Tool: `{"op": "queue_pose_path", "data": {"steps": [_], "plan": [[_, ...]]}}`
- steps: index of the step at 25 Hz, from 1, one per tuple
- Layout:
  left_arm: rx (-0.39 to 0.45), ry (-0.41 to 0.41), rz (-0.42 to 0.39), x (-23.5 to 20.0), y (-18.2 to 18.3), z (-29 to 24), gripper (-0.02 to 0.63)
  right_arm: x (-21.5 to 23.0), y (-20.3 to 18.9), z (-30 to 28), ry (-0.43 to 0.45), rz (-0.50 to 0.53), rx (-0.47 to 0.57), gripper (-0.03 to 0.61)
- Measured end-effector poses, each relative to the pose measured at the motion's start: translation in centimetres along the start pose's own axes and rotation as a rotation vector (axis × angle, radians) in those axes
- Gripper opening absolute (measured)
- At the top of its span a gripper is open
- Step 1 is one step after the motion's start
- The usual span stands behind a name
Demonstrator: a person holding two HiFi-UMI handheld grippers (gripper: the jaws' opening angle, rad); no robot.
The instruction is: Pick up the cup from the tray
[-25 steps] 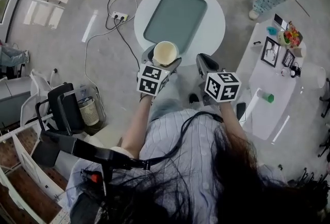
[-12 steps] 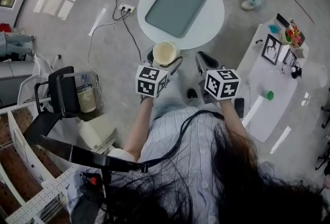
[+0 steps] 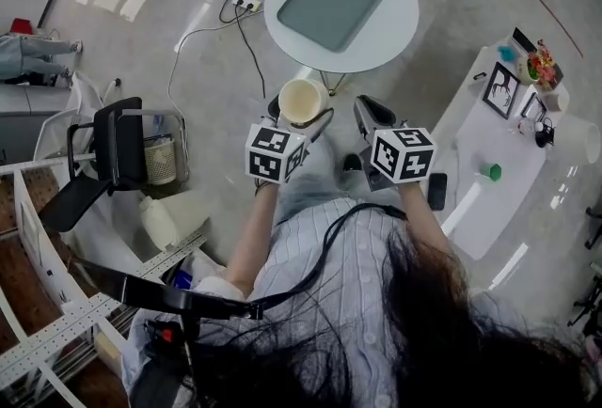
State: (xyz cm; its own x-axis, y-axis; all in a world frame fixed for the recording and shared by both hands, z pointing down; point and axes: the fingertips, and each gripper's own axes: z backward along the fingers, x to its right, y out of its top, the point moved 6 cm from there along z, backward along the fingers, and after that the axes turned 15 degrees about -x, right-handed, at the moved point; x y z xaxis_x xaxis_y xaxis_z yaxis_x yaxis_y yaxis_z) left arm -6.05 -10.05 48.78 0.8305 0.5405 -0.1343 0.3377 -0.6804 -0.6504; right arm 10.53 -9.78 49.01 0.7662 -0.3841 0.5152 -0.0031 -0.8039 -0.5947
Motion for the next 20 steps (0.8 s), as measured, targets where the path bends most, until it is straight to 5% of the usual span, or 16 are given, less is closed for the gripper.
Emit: {"op": "queue_pose_path", "data": {"steps": [20], "plan": [[0.007, -0.047, -0.020, 2.2, -6.1, 6.4, 0.445, -6.3, -4.7, 1.3, -0.016, -0.004, 0.031, 0.046]]}}
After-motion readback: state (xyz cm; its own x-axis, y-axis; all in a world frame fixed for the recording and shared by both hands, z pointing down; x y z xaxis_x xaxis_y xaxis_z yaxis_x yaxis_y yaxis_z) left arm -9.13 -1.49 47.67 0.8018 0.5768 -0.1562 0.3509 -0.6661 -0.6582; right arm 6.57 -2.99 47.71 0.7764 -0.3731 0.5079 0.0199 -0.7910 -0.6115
